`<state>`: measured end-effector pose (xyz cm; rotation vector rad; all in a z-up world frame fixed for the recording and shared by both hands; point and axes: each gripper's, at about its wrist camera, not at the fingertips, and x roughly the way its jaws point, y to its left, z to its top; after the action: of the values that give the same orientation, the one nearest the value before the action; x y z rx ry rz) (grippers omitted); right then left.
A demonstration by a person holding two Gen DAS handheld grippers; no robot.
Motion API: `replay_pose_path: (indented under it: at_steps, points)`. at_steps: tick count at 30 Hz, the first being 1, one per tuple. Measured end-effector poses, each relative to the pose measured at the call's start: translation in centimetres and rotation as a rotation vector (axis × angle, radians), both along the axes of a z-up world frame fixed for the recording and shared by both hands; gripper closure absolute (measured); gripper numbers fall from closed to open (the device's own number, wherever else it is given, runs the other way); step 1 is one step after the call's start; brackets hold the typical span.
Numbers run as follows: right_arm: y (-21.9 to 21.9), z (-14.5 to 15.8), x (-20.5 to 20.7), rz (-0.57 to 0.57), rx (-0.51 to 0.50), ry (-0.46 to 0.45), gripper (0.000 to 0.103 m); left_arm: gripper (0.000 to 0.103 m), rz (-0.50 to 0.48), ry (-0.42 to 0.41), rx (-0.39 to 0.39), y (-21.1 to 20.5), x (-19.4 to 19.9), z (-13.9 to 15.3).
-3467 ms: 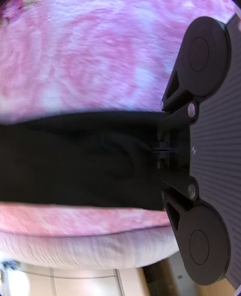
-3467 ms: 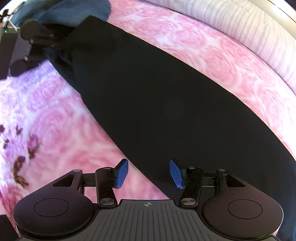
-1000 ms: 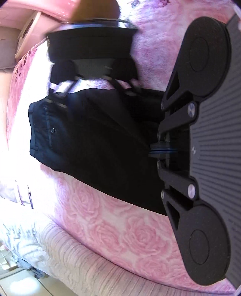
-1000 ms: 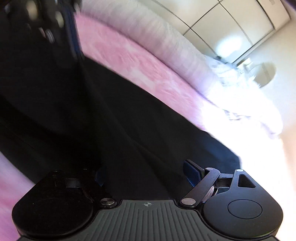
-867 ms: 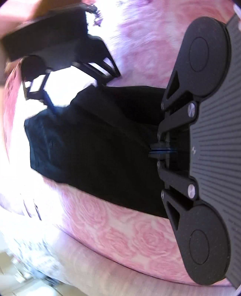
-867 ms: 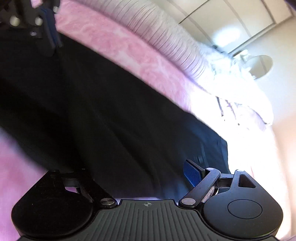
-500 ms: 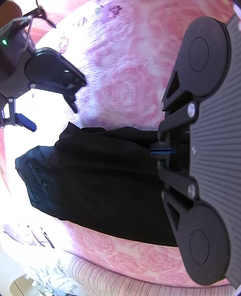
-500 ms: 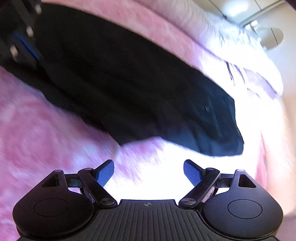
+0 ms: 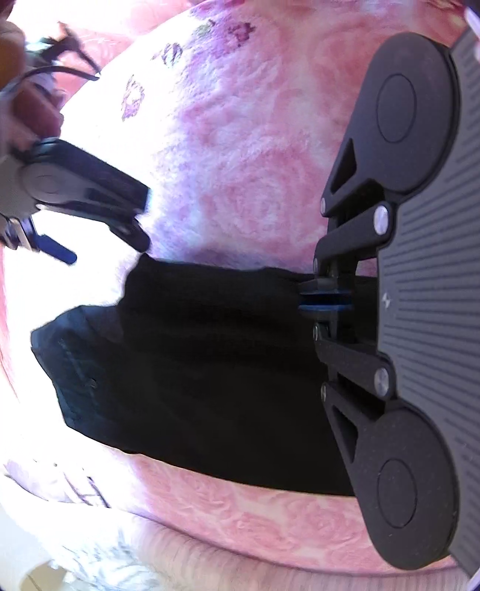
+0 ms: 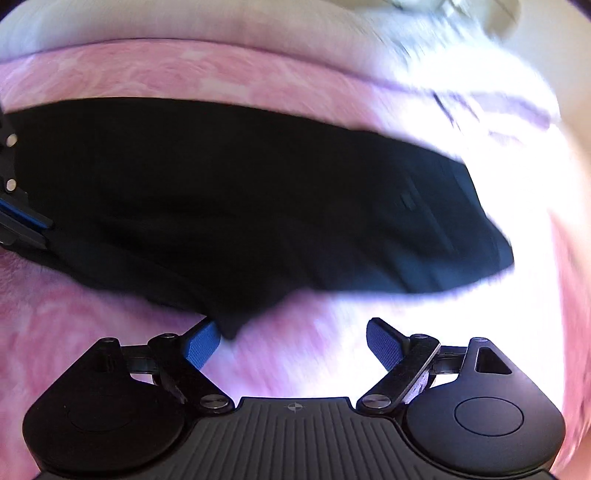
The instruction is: Fold clothes
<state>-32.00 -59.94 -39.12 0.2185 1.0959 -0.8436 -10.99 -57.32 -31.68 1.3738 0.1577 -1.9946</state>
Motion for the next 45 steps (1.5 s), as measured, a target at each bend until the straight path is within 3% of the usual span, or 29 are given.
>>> replay_pose_path:
  at_steps: [2,3,4,7,9,12,18,20,21,24,31,32,33,35,39,45]
  points:
    - [-0.5,1.1,-3.1,-0.101,0.086,-0.047,0.018,0.089,-0.011,-0.005,-0.049,0.5,-1.4,0.8]
    - [-1.2,1.5,-4.6,-0.149,0.112,-0.088,0.018,0.076,-0.016,-0.005,-0.077,0.6,-2.4,1.1]
    - [-1.8,2.0,-6.1,-0.197,0.137,-0.129,0.018,0.071,-0.023,-0.005,-0.106,0.7,-3.5,1.3]
    - [-4.2,2.8,-10.3,-0.343,0.205,-0.254,0.018,0.070,-0.072,-0.028,-0.167,0.3,-7.7,0.4]
    - [-6.2,2.7,-12.5,-0.425,0.238,-0.338,0.018,0.070,-0.049,-0.041,-0.188,-0.6,-10.4,-0.8]
    - [-9.4,2.1,-14.1,-0.471,0.267,-0.421,0.018,0.067,0.033,-0.086,-0.207,-2.3,-13.7,-3.1]
    - [-14.0,1.3,-14.7,-0.433,0.289,-0.482,0.018,0.062,0.368,-0.095,-0.215,-6.0,-16.4,-4.1]
    - [-14.7,0.9,-14.8,-0.416,0.301,-0.492,0.018,0.066,0.421,-0.151,-0.222,-6.8,-16.8,-4.6]
    - [-15.1,0.8,-14.8,-0.410,0.308,-0.500,0.018,0.076,0.433,-0.174,-0.217,-7.1,-16.7,-4.8]
    - [-16.3,0.3,-15.5,-0.407,0.333,-0.547,0.018,0.090,0.409,-0.219,-0.205,-7.3,-16.5,-4.5]
    - [-22.1,-2.6,-17.7,-0.586,0.417,-0.771,0.018,0.095,0.283,-0.127,-0.171,-6.7,-13.8,-1.1]
    - [-23.0,-3.1,-18.3,-0.621,0.449,-0.819,0.031,0.095,0.262,-0.125,-0.170,-6.7,-13.6,-0.8]
    - [-24.0,-3.6,-18.8,-0.651,0.482,-0.858,0.063,0.095,0.243,-0.120,-0.166,-6.6,-13.5,-0.6]
    - [-25.9,-3.6,-19.4,-0.660,0.539,-0.862,0.076,0.096,0.210,-0.123,-0.172,-6.4,-13.9,0.0]
    - [-27.6,-0.4,-19.6,-0.580,0.494,-0.857,0.084,0.099,0.173,-0.103,-0.185,-6.5,-16.1,1.0]
    - [-28.6,0.2,-21.9,-0.635,0.435,-0.812,0.084,0.100,0.195,-0.065,-0.182,-7.4,-20.5,1.3]
